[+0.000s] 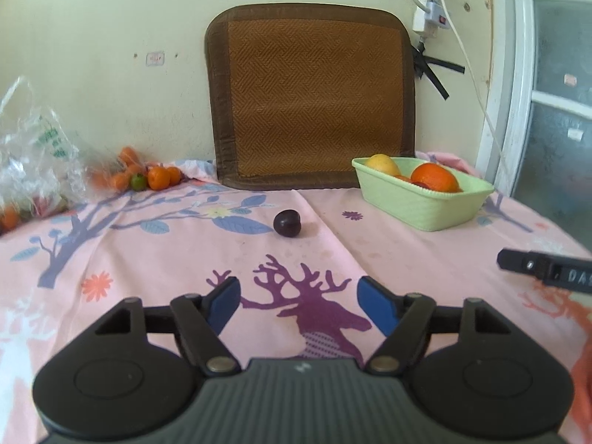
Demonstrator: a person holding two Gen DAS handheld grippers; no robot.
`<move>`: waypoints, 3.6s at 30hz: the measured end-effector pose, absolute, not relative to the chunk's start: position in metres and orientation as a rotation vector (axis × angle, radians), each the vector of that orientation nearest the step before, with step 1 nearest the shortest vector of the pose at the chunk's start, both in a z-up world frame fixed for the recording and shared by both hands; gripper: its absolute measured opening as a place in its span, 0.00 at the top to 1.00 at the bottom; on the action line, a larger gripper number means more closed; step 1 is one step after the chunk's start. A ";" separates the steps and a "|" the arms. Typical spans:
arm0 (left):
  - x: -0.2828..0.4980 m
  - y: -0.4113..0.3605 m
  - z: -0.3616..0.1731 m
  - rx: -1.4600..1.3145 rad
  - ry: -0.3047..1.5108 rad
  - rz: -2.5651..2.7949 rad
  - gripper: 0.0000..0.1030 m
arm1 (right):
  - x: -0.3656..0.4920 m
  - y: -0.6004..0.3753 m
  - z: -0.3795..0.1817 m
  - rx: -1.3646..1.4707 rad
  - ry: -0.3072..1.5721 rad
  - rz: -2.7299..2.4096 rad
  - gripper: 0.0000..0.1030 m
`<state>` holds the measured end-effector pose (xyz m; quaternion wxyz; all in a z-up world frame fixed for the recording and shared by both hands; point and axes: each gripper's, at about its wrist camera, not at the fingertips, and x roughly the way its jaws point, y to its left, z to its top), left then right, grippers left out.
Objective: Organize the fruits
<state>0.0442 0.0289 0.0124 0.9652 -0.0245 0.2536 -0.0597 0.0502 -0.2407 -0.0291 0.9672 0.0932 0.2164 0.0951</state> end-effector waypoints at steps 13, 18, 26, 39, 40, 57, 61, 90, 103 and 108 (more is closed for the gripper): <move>0.046 0.070 0.008 -0.237 0.527 -0.165 0.30 | 0.055 -0.235 -0.030 0.153 0.461 0.196 0.42; 0.040 0.061 0.010 -0.198 0.484 -0.179 0.30 | 0.054 -0.236 -0.030 0.160 0.457 0.208 0.42; 0.037 0.061 0.012 -0.197 0.467 -0.174 0.31 | 0.058 -0.233 -0.031 0.145 0.481 0.215 0.42; 0.042 0.062 0.008 -0.209 0.530 -0.217 0.32 | 0.060 -0.227 -0.031 0.123 0.498 0.366 0.42; 0.044 0.061 0.007 -0.210 0.545 -0.211 0.32 | 0.061 -0.228 -0.031 0.134 0.505 0.380 0.42; 0.097 0.101 0.051 -0.131 0.527 -0.205 0.30 | 0.089 -0.240 -0.025 0.258 0.625 0.510 0.42; 0.160 0.145 0.075 0.041 0.467 -0.127 0.30 | 0.118 -0.212 -0.004 0.220 0.594 0.592 0.42; 0.329 0.161 0.000 0.189 0.645 0.087 0.65 | 0.190 -0.111 -0.019 0.139 0.601 0.627 0.42; 0.209 0.119 0.011 0.021 0.603 -0.065 0.66 | 0.193 -0.086 -0.024 -0.007 0.645 0.654 0.72; 0.166 0.087 0.015 -0.020 0.626 -0.136 0.66 | 0.183 -0.103 -0.020 0.042 0.618 0.648 0.72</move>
